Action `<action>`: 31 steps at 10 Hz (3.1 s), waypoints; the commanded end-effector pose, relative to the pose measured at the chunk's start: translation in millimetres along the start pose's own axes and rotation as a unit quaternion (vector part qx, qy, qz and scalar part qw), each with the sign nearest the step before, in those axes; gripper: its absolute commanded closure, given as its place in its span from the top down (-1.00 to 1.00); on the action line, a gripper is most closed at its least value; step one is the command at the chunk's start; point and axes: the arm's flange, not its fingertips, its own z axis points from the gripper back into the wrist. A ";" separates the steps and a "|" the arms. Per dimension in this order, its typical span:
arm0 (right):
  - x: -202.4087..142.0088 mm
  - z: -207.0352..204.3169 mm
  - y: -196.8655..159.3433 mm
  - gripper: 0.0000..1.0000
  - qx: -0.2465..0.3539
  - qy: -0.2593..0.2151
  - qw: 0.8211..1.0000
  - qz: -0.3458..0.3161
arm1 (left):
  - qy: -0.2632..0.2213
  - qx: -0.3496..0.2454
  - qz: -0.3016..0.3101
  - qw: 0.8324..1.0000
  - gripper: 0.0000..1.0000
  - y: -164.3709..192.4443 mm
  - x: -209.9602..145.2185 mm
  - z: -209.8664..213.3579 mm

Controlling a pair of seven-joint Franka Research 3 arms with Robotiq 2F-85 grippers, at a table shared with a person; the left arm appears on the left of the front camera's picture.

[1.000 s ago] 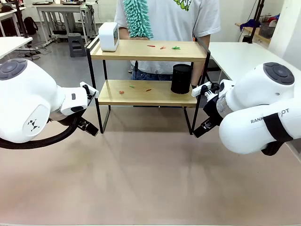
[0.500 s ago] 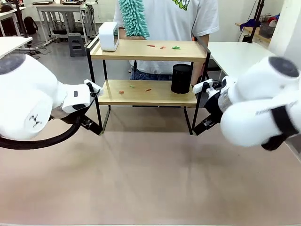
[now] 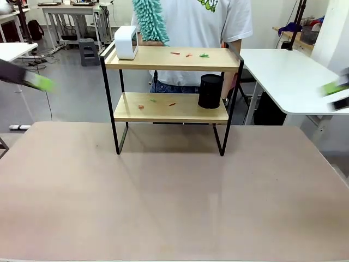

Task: Clean the shelf.
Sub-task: Pick up the Duster from the human.

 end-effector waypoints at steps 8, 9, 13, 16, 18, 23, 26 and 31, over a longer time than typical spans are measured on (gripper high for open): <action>-36.6 41.1 -157.3 1.00 0.101 -0.117 0.965 -0.211 | -0.170 -0.039 0.249 0.953 1.00 158.3 -158.3 96.9; -36.6 41.1 -157.3 1.00 0.101 -0.117 0.965 -0.211 | -0.170 -0.039 0.249 0.953 1.00 158.3 -158.3 96.9; -36.6 41.1 -157.3 1.00 0.101 -0.117 0.965 -0.211 | -0.170 -0.039 0.249 0.953 1.00 158.3 -158.3 96.9; -36.6 41.1 -157.3 1.00 0.101 -0.117 0.965 -0.211 | -0.170 -0.039 0.249 0.953 1.00 158.3 -158.3 96.9; -36.6 41.1 -157.3 1.00 0.101 -0.117 0.965 -0.211 | -0.170 -0.039 0.249 0.953 1.00 158.3 -158.3 96.9; -36.6 41.1 -157.3 1.00 0.101 -0.117 0.965 -0.211 | -0.139 -0.057 0.288 0.946 1.00 159.6 -137.3 97.1; -36.6 41.1 -157.3 1.00 0.101 -0.117 0.965 -0.211 | -0.128 -0.113 0.343 0.924 1.00 182.3 -22.0 86.2; -36.6 41.1 -157.3 1.00 0.101 -0.117 0.965 -0.211 | -0.024 -0.124 0.397 0.909 1.00 232.7 66.7 -20.9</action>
